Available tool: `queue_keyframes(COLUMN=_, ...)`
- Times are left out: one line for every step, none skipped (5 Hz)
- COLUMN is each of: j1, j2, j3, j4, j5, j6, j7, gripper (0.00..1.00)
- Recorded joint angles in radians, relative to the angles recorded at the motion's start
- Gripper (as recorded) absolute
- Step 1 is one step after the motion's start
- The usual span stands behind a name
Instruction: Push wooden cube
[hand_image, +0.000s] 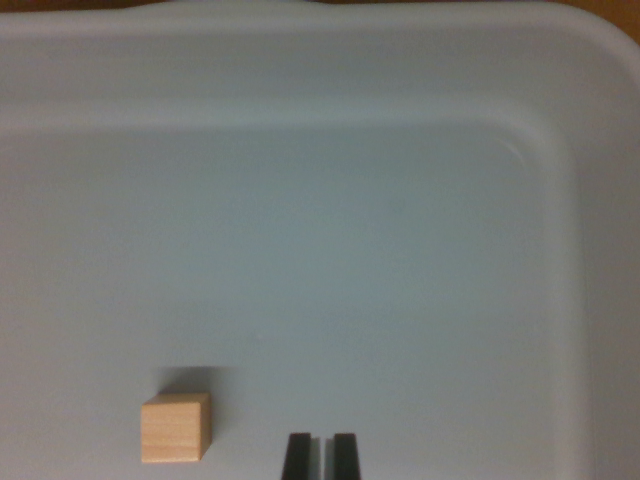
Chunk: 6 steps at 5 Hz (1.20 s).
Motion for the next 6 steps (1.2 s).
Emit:
queue_keyframes(j1=0.0, j2=0.0, j3=0.0, j4=0.0, j5=0.0, j6=0.0, j7=0.0, gripper=0.0)
queue_keyframes(j1=0.0025, j2=0.0, j3=0.003, j4=-0.02, j5=0.0007, j6=-0.018, j7=0.004, gripper=0.0)
queue_keyframes(j1=0.0025, j2=0.0, j3=0.003, j4=-0.02, j5=0.0007, j6=-0.018, j7=0.004, gripper=0.0)
queue_keyframes(j1=0.0055, j2=0.001, j3=0.007, j4=-0.044, j5=0.0016, j6=-0.04, j7=0.009, gripper=0.0)
queue_keyframes(j1=0.0055, j2=0.001, j3=0.007, j4=-0.044, j5=0.0016, j6=-0.04, j7=0.009, gripper=0.0)
queue_keyframes(j1=0.0091, j2=0.002, j3=0.011, j4=-0.073, j5=0.0026, j6=-0.066, j7=0.014, gripper=0.0)
